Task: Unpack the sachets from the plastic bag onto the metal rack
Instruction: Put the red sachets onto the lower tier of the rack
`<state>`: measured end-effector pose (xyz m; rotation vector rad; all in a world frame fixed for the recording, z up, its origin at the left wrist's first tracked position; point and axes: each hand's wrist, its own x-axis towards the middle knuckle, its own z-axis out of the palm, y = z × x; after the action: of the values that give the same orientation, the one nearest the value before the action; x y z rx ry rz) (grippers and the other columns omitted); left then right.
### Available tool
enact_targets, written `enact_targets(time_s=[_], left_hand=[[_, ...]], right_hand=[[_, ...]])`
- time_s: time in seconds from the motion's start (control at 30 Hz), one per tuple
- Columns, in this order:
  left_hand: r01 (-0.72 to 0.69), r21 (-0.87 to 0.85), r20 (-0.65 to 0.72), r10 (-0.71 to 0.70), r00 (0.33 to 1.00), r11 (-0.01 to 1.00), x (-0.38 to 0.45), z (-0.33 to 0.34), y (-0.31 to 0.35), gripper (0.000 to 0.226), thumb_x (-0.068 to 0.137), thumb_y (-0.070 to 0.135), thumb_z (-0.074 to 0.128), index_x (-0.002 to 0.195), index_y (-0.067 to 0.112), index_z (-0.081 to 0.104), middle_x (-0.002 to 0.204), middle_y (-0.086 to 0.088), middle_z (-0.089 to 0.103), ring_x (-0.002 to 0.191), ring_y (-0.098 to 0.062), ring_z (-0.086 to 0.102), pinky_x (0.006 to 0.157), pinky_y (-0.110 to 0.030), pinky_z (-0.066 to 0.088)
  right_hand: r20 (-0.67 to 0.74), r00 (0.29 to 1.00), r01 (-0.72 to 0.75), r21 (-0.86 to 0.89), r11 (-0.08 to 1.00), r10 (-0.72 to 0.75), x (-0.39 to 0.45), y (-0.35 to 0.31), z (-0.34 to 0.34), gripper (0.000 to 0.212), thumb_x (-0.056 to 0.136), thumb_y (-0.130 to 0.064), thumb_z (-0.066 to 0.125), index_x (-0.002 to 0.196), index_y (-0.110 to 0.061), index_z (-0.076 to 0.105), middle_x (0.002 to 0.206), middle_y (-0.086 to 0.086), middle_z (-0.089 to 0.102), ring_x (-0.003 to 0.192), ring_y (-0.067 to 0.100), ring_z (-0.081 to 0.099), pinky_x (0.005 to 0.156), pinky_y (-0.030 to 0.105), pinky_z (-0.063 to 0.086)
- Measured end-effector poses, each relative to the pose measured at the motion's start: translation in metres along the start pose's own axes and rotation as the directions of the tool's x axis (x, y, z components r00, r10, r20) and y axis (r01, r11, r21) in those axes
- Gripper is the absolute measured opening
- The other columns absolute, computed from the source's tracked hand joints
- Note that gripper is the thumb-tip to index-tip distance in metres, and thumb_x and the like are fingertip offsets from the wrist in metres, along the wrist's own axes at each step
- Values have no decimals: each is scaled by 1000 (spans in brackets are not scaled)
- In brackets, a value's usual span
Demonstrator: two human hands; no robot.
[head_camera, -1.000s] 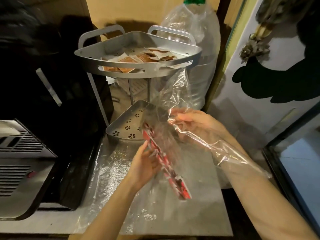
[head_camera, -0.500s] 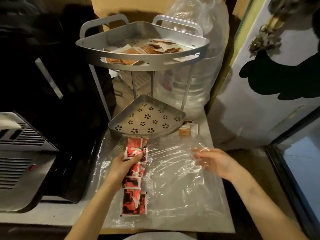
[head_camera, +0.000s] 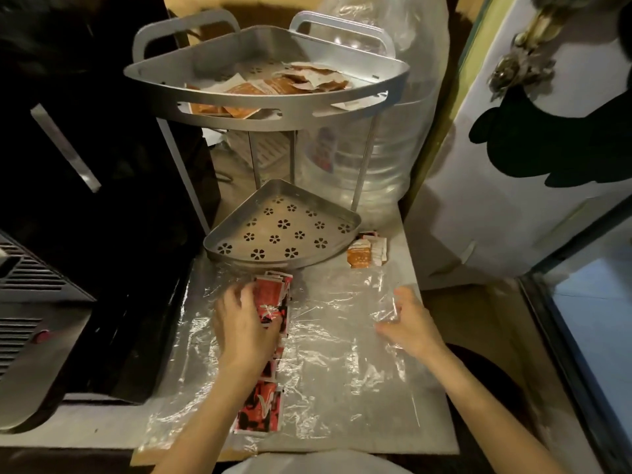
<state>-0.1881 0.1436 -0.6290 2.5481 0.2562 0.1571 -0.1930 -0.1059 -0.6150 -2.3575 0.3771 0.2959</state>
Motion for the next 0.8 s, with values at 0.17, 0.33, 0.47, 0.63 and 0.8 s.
enact_targets(time_s=[0.17,0.33,0.47,0.63,0.8], left_hand=[[-346,126,-42,354,934,930,0,13,28,38,81,28,55,116,12,55,128,-14,55,121,-33,49,98,-48,38],[-485,95,249,451,857,869,6,41,50,59,92,47,7,145,20,4,154,-1,3,141,-17,-6,114,-39,-4],[-473,126,365,403,839,872,11,59,54,61,85,53,-9,137,22,-18,150,2,-19,137,-14,-23,112,-36,-15],[-456,147,372,378,847,878,10,70,47,67,80,52,-18,139,22,-15,150,4,-17,138,-10,-19,113,-36,-15],[-464,154,370,385,845,872,10,72,45,65,83,50,-15,140,20,-15,150,4,-17,139,-11,-17,113,-36,-15]], right_hand=[[-96,967,198,-296,935,-235,8,-18,1,68,80,-19,65,138,-15,30,139,5,37,129,22,32,103,33,34],[-63,885,412,-355,839,-461,27,-39,14,46,91,-9,45,136,-18,41,142,0,44,131,17,33,109,31,27],[-17,862,446,-450,773,-507,46,-45,25,50,90,-5,44,138,-15,36,143,4,43,135,19,31,111,34,24],[-86,860,402,-492,773,-502,54,-44,31,45,87,-7,53,131,-12,45,133,9,53,125,25,44,101,37,37],[-149,861,351,-516,781,-486,55,-43,37,35,84,-6,58,119,-10,59,117,11,61,109,28,52,90,39,43]])
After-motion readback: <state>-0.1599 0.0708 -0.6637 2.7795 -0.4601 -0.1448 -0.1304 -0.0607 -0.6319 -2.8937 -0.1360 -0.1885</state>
